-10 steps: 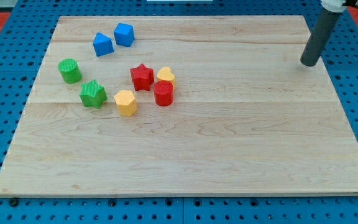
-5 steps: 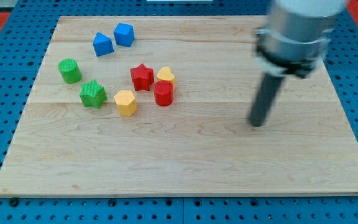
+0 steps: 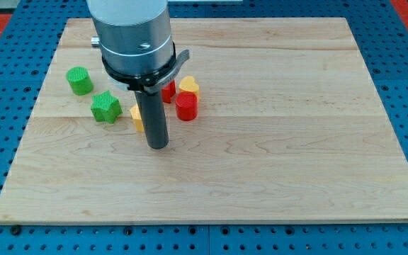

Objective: Move the hexagon towards the bottom side of the blue triangle

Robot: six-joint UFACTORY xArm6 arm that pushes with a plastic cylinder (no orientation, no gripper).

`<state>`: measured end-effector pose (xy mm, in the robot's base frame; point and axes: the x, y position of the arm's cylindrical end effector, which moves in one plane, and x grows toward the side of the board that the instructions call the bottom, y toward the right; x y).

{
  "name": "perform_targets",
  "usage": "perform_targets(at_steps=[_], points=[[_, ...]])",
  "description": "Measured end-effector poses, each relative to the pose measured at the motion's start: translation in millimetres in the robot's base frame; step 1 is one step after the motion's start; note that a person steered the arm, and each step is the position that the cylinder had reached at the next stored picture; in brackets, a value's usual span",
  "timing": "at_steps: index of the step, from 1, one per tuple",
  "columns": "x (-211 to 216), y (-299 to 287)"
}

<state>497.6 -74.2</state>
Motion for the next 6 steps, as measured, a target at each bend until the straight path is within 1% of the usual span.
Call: perform_targets(at_steps=[2,3,4,5,6], points=[[0.4,-8.2],[3.8,-25.4],[-30.6,-26.2],[-79.2,-23.0],[-119.8,-43.6]])
